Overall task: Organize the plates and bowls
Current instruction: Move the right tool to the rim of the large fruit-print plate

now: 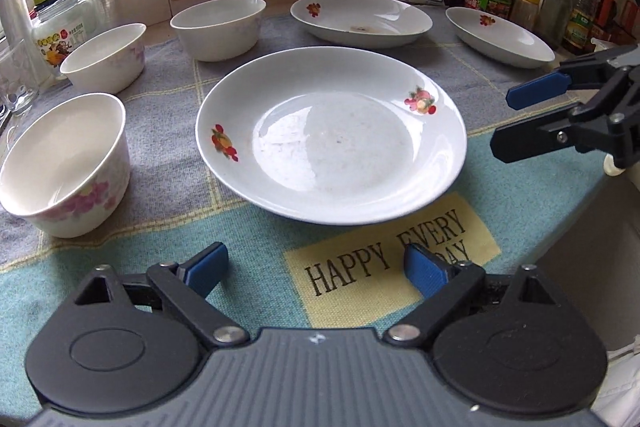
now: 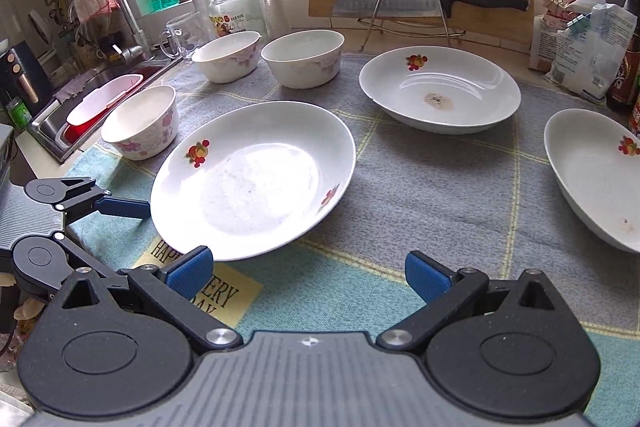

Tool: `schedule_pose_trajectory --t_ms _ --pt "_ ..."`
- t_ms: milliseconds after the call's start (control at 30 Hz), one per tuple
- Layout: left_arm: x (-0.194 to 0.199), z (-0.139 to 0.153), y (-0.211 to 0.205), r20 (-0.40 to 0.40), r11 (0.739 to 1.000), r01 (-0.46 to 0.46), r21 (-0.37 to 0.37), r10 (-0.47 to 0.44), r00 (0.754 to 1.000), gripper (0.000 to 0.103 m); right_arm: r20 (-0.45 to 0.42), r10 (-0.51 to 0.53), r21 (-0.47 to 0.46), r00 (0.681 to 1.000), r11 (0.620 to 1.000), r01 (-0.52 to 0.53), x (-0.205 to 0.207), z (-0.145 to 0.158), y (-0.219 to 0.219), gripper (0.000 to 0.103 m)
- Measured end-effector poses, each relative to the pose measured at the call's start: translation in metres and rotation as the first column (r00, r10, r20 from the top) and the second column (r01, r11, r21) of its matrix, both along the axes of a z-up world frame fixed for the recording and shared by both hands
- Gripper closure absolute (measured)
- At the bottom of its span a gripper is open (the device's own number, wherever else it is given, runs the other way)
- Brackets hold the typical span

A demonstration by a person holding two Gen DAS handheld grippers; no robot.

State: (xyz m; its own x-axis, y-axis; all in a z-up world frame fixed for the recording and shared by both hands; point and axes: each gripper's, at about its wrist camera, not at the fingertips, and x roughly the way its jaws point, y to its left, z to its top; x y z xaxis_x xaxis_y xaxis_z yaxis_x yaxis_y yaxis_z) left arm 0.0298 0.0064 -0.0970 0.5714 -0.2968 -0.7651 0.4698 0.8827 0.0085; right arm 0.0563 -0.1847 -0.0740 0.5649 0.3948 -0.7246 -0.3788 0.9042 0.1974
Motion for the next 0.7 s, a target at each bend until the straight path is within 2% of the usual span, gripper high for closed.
schedule_pose_trajectory --t_ms 133,400,700 --pt "0.007 -0.003 0.001 0.009 0.998 0.068 -0.002 -0.068 0.998 0.001 -0.030 0.009 0.010 0.999 1.000 -0.009 0.009 -0.004 0.014 0.000" --pt "0.022 -0.004 0.004 0.043 0.987 0.157 -0.021 -0.156 0.987 0.000 -0.074 0.012 0.005 0.997 1.000 -0.012 0.024 -0.010 0.033 0.000" --pt "0.024 -0.007 0.010 0.097 0.972 0.229 -0.054 -0.223 0.970 0.000 -0.125 -0.042 -0.006 0.991 0.999 0.041 0.040 -0.018 0.049 0.000"
